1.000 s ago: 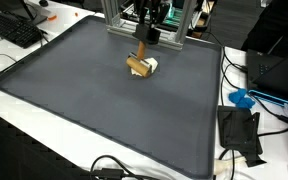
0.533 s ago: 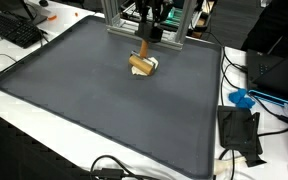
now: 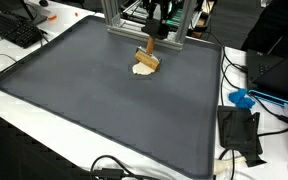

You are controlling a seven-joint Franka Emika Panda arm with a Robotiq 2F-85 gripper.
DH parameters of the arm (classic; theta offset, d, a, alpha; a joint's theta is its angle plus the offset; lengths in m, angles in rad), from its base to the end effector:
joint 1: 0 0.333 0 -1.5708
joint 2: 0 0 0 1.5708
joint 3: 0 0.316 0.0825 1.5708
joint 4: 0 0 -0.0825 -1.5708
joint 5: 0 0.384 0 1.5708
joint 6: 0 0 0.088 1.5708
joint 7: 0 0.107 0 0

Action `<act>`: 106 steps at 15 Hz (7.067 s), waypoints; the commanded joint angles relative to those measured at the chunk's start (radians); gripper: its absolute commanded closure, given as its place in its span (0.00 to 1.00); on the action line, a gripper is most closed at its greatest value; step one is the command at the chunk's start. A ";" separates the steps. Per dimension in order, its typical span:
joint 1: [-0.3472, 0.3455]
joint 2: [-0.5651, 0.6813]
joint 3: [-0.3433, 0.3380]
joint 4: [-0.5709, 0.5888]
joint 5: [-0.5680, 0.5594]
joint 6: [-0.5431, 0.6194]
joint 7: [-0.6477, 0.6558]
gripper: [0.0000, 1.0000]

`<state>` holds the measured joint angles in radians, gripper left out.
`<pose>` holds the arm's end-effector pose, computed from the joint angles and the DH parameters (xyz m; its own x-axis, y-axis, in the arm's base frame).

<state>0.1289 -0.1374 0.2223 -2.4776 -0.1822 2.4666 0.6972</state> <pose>0.4437 0.1625 0.3528 0.9618 -0.2007 0.1860 -0.2136 -0.9755 0.0521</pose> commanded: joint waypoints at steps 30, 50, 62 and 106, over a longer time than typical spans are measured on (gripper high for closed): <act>0.008 -0.068 -0.013 -0.002 0.054 -0.183 -0.089 0.78; -0.004 -0.314 -0.020 0.020 0.109 -0.376 -0.188 0.78; 0.010 -0.458 -0.029 0.032 0.237 -0.582 -0.312 0.78; -0.028 -0.456 0.020 0.038 0.276 -0.475 -0.346 0.00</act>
<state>0.1419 -0.6849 0.2145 -2.4847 0.0907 1.9441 0.2802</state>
